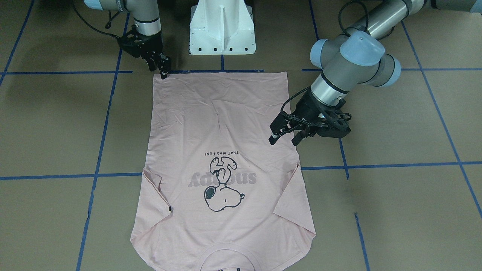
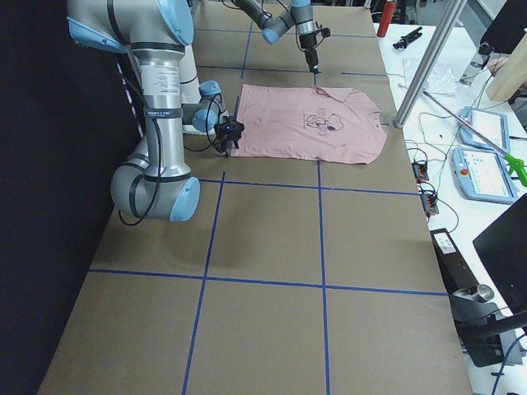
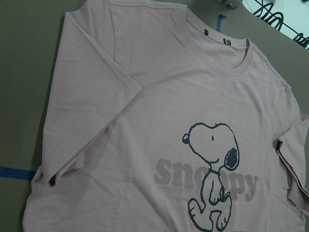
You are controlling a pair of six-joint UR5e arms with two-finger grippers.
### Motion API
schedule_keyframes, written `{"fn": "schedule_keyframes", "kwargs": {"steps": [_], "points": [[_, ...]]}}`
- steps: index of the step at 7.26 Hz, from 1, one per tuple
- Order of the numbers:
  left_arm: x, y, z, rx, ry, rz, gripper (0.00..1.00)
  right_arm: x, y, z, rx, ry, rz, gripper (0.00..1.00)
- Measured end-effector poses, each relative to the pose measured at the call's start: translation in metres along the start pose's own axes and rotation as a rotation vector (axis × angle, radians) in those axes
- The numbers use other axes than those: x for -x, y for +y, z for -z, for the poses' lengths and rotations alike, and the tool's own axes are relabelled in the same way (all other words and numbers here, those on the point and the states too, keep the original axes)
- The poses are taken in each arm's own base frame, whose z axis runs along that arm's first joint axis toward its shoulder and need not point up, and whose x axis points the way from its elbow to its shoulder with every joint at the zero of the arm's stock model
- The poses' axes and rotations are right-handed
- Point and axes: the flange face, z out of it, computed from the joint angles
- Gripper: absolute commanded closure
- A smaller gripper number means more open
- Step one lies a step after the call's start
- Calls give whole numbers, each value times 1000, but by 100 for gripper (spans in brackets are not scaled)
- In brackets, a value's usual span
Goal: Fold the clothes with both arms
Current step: 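Move the right gripper to the shirt hem corner nearest the robot, then move the left gripper to the other near hem corner and grasp both corners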
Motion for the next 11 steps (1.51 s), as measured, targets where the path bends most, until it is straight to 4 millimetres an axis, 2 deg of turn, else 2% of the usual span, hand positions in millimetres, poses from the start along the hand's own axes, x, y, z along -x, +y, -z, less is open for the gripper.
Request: {"fn": "schedule_keyframes", "kwargs": {"steps": [1,2,7,8,9,10,11], "points": [[0,0,0,0,-1,0,12,0,0,-2,-2,3,2,59],[2,0,0,0,-2,0,12,0,0,-3,-4,5,4,100],[10,1,2,-13,-7,5,10,10,-13,9,-2,-19,-15,100],[22,15,12,-28,-12,35,10,12,-14,19,8,-34,-20,100],[41,57,22,-30,-26,97,11,14,-16,29,17,-49,-23,100],[55,116,24,-30,-59,169,14,16,-16,37,26,-62,-26,100],[58,175,22,-23,-117,253,14,17,-17,43,33,-71,-28,100]]}}
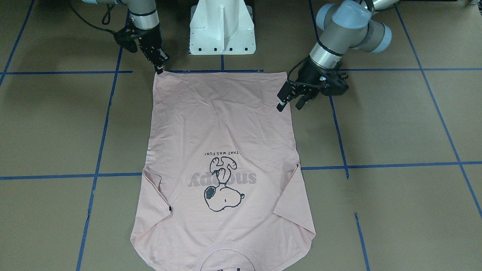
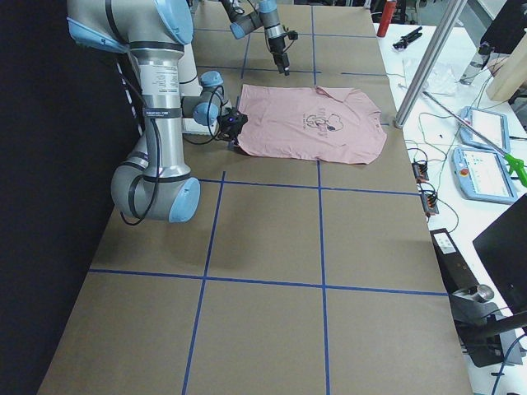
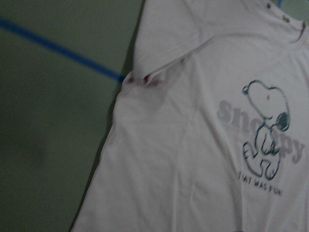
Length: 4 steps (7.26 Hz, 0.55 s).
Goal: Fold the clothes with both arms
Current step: 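Move the left gripper to the other near hem corner and grasp both corners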
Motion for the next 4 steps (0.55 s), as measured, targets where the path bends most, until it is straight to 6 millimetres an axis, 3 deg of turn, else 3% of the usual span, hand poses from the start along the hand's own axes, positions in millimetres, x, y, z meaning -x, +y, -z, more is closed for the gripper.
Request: {"fn": "schedule_keyframes", "kwargs": {"steps": [2,4], "points": [[35,88,-9,17,-135,71,17,0,0,2,2,-1,-1,100],[68,133,-17,28,-225,81,26,0,0,2,2,-3,-1,100]]}}
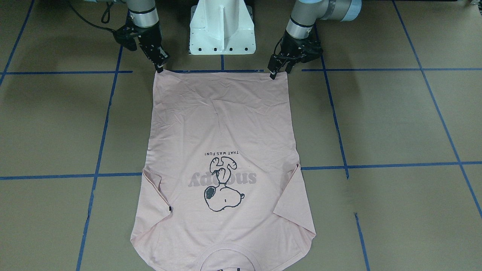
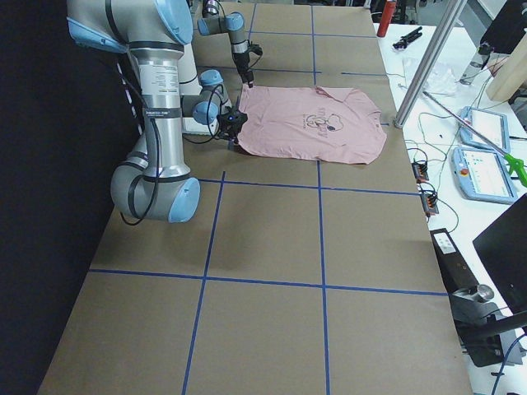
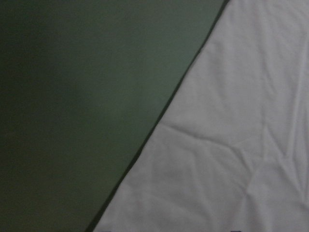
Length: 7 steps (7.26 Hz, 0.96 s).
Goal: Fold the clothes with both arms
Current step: 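Move the left gripper to the other near hem corner and grasp both corners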
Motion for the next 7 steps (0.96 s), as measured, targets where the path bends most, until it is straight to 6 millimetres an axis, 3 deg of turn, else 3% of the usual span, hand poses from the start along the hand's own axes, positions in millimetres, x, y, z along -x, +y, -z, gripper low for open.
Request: {"fn": "schedule_keyframes", "kwargs": {"steps": [2,3,4,5,7], "points": [[10,11,-6,-3,-40,-4,37,0,0,1,1,-1,0,100],[12,11,-6,-11,-44,-6,55,0,0,1,1,-2,-1,100],[12,9,-7,-24,-43,-6,92,0,-1,1,1,-2,-1,100],[12,8,-5,-33,-47,-7,100,1,-1,2,0,-3,-2,100],[9,8,6,-44,-59,-10,100,1,-2,2,-1,-3,-2,100]]}}
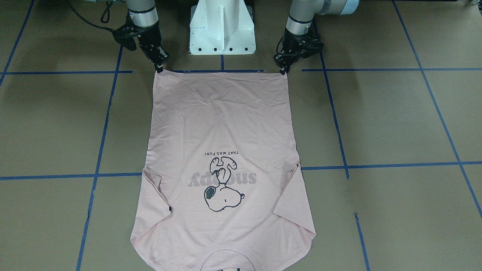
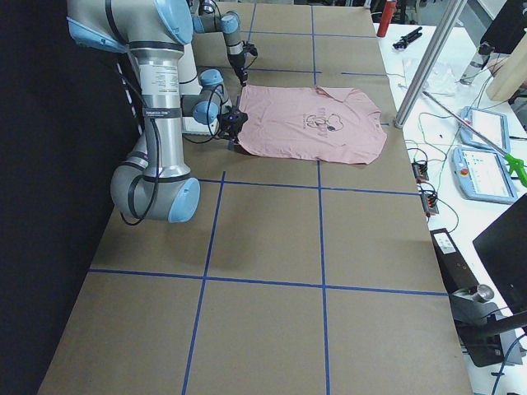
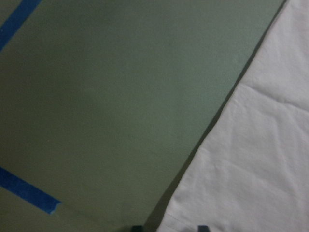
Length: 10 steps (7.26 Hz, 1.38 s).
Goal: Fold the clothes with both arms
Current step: 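Move the left gripper to the other near hem corner and grasp both corners, then lift both hem corners and fold them over toward the collar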
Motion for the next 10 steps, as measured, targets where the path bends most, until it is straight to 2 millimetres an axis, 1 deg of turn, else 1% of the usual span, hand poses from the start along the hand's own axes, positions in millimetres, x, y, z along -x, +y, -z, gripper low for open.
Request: {"fn": "schedule_keyframes", "kwargs": {"steps": [4,5,6,7,8,9,10], "points": [[-4,3,8,-20,13,-3,100,0,0,1,1,-2,-1,100],[-5,7,14,-10,22,3,100,-2,1,5,8,-2,3,100],[-3,20,31,21,32,21,100,-15,8,13,29,5,22,100],[-2,35,61,60,36,44,100,-35,17,28,60,16,52,100],[-2,44,96,94,42,76,100,-47,19,49,89,14,70,100],[-5,43,124,115,50,106,100,-43,6,71,88,-10,54,100],[-13,30,138,109,64,116,100,-27,-17,86,60,-46,27,100]]}}
